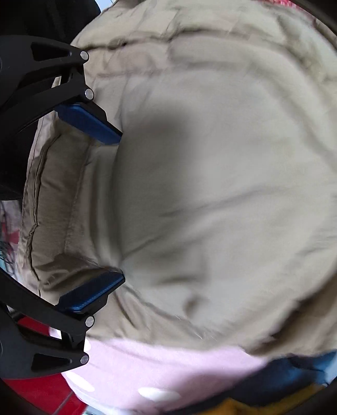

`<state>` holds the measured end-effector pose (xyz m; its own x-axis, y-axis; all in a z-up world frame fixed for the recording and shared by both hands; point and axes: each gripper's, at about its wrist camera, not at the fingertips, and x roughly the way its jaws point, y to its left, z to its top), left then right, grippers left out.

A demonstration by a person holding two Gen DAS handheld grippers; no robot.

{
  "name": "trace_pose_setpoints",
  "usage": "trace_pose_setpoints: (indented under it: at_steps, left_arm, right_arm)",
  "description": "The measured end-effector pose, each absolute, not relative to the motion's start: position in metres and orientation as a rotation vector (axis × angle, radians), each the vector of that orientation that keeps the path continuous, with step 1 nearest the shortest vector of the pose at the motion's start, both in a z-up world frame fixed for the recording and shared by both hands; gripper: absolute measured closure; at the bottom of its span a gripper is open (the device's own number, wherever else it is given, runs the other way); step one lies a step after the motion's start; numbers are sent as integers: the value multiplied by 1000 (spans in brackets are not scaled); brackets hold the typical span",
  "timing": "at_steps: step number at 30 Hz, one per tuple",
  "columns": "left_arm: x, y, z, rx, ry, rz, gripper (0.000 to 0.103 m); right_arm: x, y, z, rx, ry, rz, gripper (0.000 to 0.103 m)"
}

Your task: Fold large clothes

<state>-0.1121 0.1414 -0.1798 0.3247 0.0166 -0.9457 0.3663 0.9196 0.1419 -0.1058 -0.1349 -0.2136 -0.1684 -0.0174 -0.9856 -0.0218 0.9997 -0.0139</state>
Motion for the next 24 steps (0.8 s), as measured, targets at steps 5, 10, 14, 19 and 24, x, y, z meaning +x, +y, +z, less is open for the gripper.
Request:
trace_pose_setpoints:
  at_steps: [5,10,14,19,24]
  left_arm:
    - [-46,119,-159,507,1057,-153,6]
    - [20,81,-167,575,977,-211,6]
    - [55,49,-176,601,965,-244,6]
    - [85,17,-197,665,987,-249,6]
    - [113,16,-194,633,989,-233,19]
  right_arm:
    - [-68,-117,-168,-87,1554,25,6]
    - [-8,-102,-144,-51,1444,31,6]
    - [36,-90,-130,-74,1349,51,6]
    - [71,-71,-128,-224,1236,124,6]
    - [102,-34,-142,-419,1187,184,6]
